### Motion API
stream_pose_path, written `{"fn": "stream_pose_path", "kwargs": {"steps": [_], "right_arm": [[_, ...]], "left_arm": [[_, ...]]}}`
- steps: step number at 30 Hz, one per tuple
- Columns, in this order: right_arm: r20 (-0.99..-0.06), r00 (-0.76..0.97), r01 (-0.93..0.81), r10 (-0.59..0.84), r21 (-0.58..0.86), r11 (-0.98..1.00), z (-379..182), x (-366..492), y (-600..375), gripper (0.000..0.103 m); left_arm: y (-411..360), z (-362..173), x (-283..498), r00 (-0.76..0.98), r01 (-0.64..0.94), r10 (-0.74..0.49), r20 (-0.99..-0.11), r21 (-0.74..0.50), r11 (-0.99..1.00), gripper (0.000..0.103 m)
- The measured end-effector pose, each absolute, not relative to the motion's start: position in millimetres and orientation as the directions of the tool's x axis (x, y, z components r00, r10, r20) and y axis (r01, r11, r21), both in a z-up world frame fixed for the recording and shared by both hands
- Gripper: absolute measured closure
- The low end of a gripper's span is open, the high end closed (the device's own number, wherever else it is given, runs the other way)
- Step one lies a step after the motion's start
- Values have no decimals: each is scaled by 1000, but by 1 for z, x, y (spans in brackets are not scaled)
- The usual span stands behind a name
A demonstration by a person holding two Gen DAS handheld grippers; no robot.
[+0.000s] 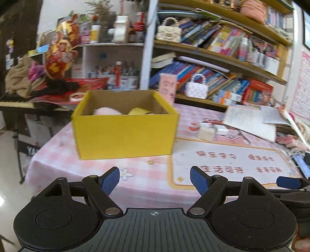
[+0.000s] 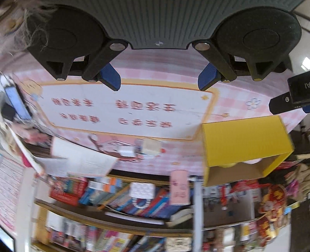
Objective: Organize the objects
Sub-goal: 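Withdraw both grippers from the box toward the table, then grasp the white eraser with the left gripper while the right gripper grasps the white charger plug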
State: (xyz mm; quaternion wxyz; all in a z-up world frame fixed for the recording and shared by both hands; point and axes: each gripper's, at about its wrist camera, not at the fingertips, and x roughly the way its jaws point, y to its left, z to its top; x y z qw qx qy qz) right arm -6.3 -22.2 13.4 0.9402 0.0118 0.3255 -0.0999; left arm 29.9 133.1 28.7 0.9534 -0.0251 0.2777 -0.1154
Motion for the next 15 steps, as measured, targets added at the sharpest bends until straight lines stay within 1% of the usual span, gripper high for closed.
{"fn": "stream_pose_path", "kwargs": {"steps": [2, 4, 9, 15], "right_arm": [[-612, 764, 227, -205, -43, 973, 14, -10, -30, 15], [-608, 762, 250, -223, -41, 967, 15, -11, -37, 15], [-612, 755, 263, -236, -47, 964, 15, -9, -49, 15], [-635, 731, 288, -250, -45, 956, 10, 4, -77, 15]], "left_arm": [[126, 29, 30, 817, 227, -251, -519, -112, 968, 20], [117, 29, 30, 816, 244, -265, -514, -108, 964, 17], [99, 26, 36, 815, 277, -288, -502, -99, 956, 17], [67, 21, 56, 790, 312, -318, -524, -103, 945, 17]]}}
